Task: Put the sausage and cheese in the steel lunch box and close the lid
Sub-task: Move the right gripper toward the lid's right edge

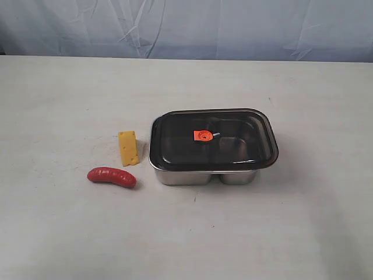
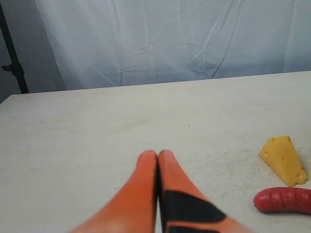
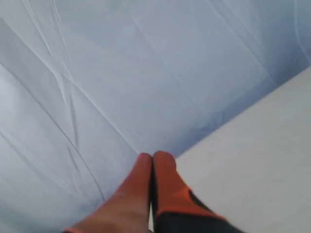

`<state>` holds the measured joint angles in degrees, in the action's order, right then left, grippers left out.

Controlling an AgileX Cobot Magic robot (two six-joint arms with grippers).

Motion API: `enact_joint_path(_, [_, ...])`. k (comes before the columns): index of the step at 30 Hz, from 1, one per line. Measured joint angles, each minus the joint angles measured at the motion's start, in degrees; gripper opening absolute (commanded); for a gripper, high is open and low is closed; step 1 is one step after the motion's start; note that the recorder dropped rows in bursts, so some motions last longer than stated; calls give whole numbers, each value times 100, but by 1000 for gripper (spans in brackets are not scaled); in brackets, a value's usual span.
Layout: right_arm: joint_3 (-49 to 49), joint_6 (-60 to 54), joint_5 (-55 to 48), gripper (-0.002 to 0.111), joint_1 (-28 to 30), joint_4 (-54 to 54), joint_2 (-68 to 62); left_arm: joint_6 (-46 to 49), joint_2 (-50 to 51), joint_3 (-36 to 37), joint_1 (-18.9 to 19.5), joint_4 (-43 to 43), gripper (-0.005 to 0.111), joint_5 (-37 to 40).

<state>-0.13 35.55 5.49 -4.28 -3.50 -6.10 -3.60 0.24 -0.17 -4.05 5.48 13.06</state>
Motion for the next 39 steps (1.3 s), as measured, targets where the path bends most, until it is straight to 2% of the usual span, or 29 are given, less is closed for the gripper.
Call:
enact_joint_path(3, [0,92,308,-1,0,-794,0,0,0,0,0,0,0,0])
enact_joint_path(6, [0,727,409,-1,0,-1260,0,0,0,0,0,0,0,0])
enact_joint_path(7, [-34,915,356,-1,-43,-971,0,0,0,0,0,0,0,0])
enact_joint_path(10, [-615,1406,-350,-1,-448,1075,-20,0,0,0,0,0,0,0])
enact_joint_path(11, [-925,1591,-693,-1,-652,1697,-90,0,0,0,0,0,0,0])
enact_joint_path(12, [-1561,1674,-1485,-1,-1024,2439,-368,0,0,0,0,0,0,0])
enact_joint_path(13, [-1859,1557,-1966,-1,-1230,2583,-616,0,0,0,0,0,0,0])
enact_joint_path(14, [-2367,1045,-2850,-1,-1619,2532,-1293,0,0,0,0,0,0,0])
enact_joint_path(15, [-2533,715,-3120,-1,-1764,2428,-1628,0,0,0,0,0,0,0])
enact_joint_path(16, [-2886,101,-3558,-1,-2059,2090,-2580,0,0,0,0,0,0,0])
enact_joint_path(20, [-3488,-502,-3875,-1,-2236,1737,-4615,0,0,0,0,0,0,0])
enact_joint_path(21, [-3908,-745,-4098,-1,-2196,1617,-5753,0,0,0,0,0,0,0])
enact_joint_path(24, [-4870,-2004,-4358,-1,-1669,503,-7751,0,0,0,0,0,0,0])
enact_joint_path(27, [-5277,-3197,-4085,-1,-1153,-946,-8350,0,0,0,0,0,0,0])
enact_joint_path(29, [-5368,-4386,-3982,-1,-672,-2047,-8353,0,0,0,0,0,0,0])
enact_joint_path(30, [-5370,-5535,-4148,-1,-202,-2943,-8353,0,0,0,0,0,0,0])
enact_joint_path(32, [-5370,-7186,-4946,-1,682,-4604,-8527,0,0,0,0,0,0,0])
enact_joint_path(33, [-5370,-8309,-5719,-1,1211,-5734,-8752,0,0,0,0,0,0,0])
enact_joint_path(35, [-5370,-9914,-7063,-1,1868,-7026,-9322,0,0,0,0,0,0,13])
enact_joint_path(37, [-5370,-10568,-7290,-1,1993,-7451,-9691,0,0,0,0,0,0,13])
enact_joint_path(39, [-5370,-10673,-7144,-1,1978,-7463,-9846,0,0,0,0,0,0,23])
